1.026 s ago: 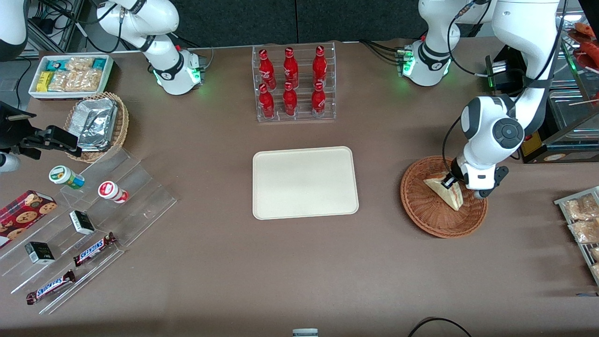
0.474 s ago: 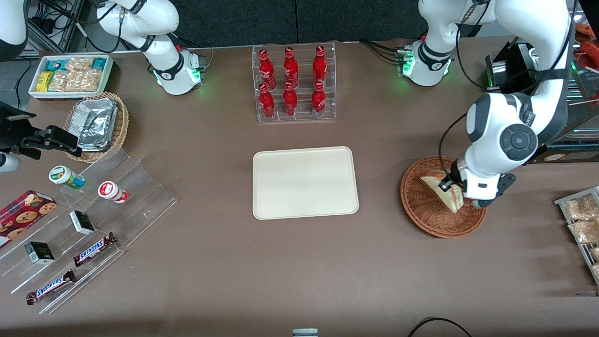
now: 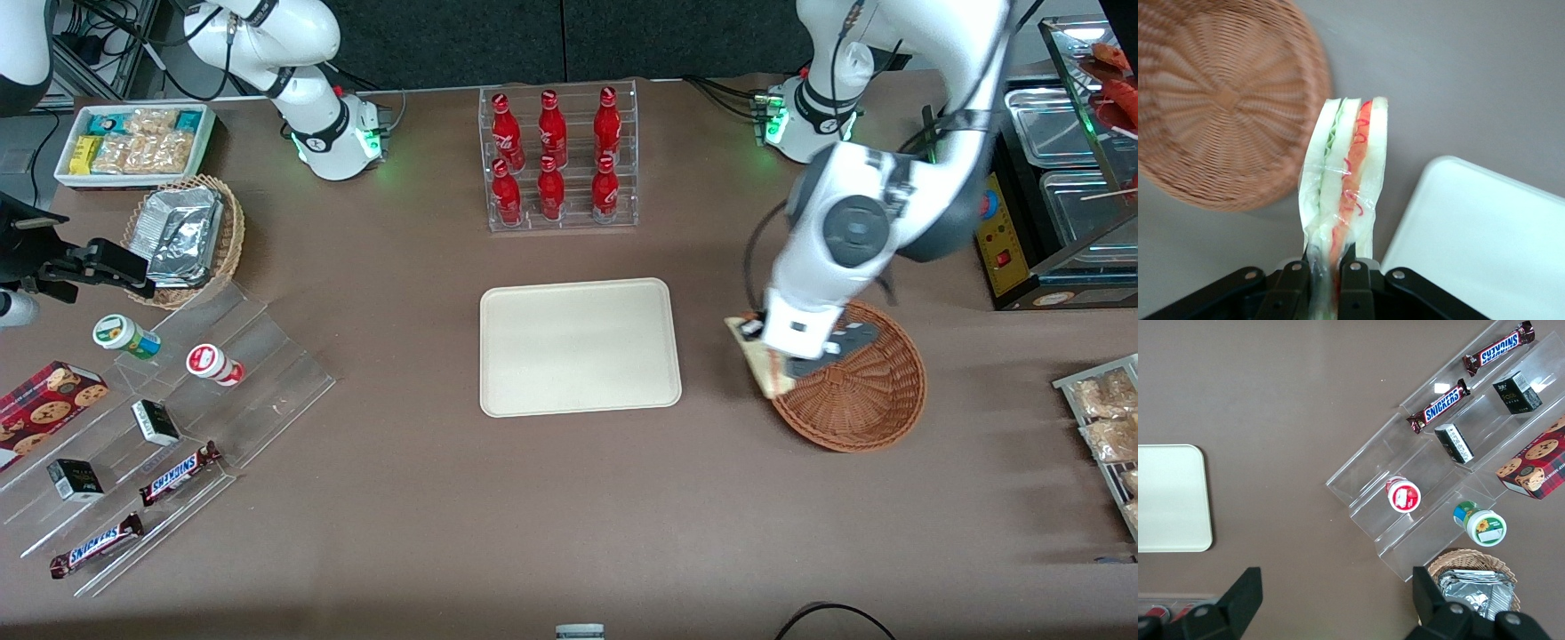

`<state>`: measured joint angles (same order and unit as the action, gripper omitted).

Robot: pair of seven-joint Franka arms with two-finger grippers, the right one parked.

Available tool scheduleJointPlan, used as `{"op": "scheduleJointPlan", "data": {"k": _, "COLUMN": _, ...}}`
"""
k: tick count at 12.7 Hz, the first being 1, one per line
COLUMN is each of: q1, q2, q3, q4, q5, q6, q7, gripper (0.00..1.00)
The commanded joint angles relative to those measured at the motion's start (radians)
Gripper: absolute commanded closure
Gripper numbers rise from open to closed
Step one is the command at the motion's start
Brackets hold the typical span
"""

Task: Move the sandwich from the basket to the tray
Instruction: 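Lift the sandwich and carry it over the white tray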

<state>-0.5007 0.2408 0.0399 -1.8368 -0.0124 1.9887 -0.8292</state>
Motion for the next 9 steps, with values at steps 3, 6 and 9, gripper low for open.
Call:
{"op": "scheduleJointPlan", "data": {"k": 3, "q1": -0.117, "q2": 0.155, "q3": -0.001, "q4": 0.183, "q5": -0.03, "q6": -0.021, "q7": 0.065, "gripper": 1.0}}
{"op": "scheduleJointPlan", "data": {"k": 6, "q1": -0.119, "q2": 0.245, "q3": -0.06, "q4": 0.29, "q5": -0.07, "q6": -0.033, "q7": 0.127, "gripper": 1.0}}
{"op": "scheduleJointPlan", "data": {"k": 9, "q1": -0.128, "q2": 0.328, "q3": -0.107, "q4": 0.376, "q5": -0.061, "q6": -0.057, "q7": 0.15, "gripper": 1.0}}
